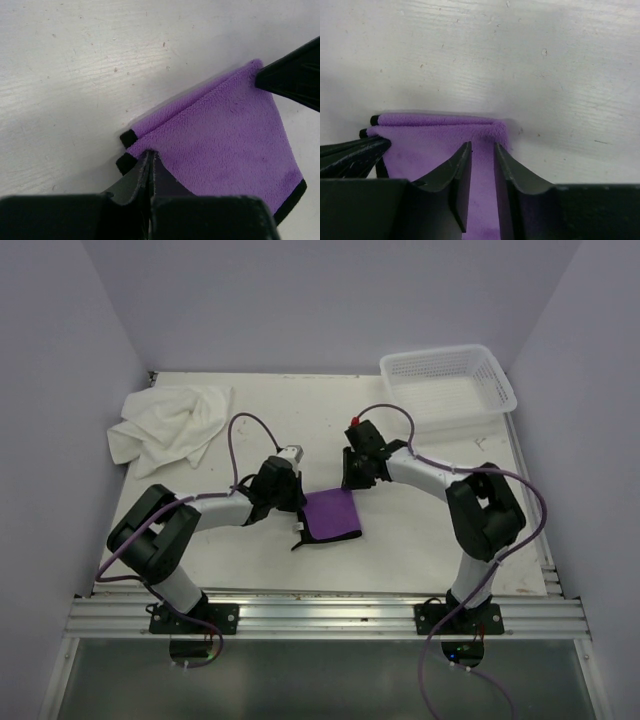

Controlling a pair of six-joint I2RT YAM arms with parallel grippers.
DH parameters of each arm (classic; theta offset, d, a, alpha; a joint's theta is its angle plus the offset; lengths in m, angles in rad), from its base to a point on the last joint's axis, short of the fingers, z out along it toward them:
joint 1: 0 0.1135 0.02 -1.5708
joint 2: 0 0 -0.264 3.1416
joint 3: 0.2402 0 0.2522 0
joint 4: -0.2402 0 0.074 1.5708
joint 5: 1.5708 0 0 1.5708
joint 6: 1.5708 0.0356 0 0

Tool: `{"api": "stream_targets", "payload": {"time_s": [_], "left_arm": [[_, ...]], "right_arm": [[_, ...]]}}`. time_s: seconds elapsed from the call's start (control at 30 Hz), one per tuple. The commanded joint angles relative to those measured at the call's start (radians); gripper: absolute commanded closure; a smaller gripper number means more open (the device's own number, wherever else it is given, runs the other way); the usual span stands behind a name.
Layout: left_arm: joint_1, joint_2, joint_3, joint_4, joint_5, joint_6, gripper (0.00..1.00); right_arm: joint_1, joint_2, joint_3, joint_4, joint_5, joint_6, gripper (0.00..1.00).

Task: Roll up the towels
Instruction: Fold the towel, then roll the towel

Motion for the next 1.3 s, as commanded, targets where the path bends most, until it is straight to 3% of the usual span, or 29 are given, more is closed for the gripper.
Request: {"api": "stream_targets", "payload": {"time_s": [0.0, 0.1, 0.33, 0.67, 1.27], "left_arm": [[0.002, -0.024, -0.022, 0.016, -0.024, 0.006, 1.00], [0.002, -0.032, -0.032, 0.021, -0.021, 0.002, 1.00], [0.003, -0.047, -0.048, 0.027, -0.013, -0.005, 1.00], [0.002, -0.059, -0.055, 0.028, -0.010, -0.014, 1.00], [0.003, -0.069, -0.068, 0.027, -0.011, -0.018, 1.00]], "right_arm": [[-0.010, -0.135, 0.034, -0.054, 0.017, -0.025, 0.70], [-0.011, -0.195, -0.006, -0.061, 0.017, -0.019, 0.62], [-0.010, -0.320, -0.170, -0.021, -0.035, 0.028, 0.54], [-0.007, -0.368, -0.370, 0.060, -0.115, 0.122, 0.42], [0.038, -0.359, -0.500, 0.172, -0.138, 0.220, 0.39]]}}
